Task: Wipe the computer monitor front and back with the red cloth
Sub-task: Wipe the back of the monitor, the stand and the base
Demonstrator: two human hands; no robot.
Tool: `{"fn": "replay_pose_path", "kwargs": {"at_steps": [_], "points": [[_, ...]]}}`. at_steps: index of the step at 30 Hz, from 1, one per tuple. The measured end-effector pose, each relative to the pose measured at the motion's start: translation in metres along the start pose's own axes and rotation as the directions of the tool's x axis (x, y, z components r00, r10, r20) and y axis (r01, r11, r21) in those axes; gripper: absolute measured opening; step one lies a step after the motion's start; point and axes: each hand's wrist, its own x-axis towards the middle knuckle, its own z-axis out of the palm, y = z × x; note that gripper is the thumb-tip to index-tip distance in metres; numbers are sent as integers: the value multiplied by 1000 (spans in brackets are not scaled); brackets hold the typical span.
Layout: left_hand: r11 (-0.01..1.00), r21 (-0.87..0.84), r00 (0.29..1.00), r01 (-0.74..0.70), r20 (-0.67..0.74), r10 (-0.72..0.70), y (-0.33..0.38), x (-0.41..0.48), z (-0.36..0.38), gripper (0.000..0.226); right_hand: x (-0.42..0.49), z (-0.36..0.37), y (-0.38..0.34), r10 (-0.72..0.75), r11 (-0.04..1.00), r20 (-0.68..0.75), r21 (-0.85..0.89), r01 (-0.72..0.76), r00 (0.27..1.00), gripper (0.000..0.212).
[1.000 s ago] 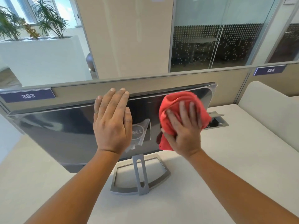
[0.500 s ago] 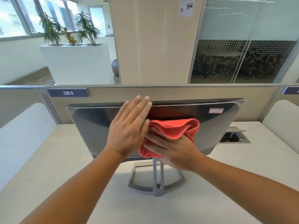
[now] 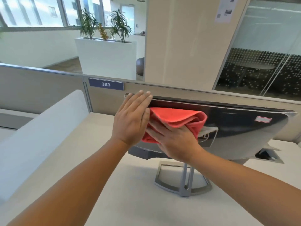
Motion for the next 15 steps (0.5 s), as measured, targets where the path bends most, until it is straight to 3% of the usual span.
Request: {"fn": "replay_pose_path", "kwargs": {"at_steps": [2,4,6,8,11,15], "points": [[999,-55,1000,-3,17,4,-4,2,-3,43,9,15,-22,-166,983,102,-66,173,981,46],[996,-94,999,-12,33,15,-9,1,-6,42,1,28,-34,-311,937,292,-66,343,904,55],[993,-113,999,-12,28,15,-12,1,-9,41,-16,28,-33,-355,895,428,-101,435,831,52],[991,-130,1000,-4,18,6,-12,1,-9,42,-31,18,-15,-349,904,397,-95,417,849,45],[983,-183,998,28,-43,-36,-8,0,-5,40,-31,-2,17,-251,966,276,15,257,928,49],[966,-219,988,140,-39,-152,2,5,-6,42,15,-22,25,-126,983,80,-124,136,989,55]]}}
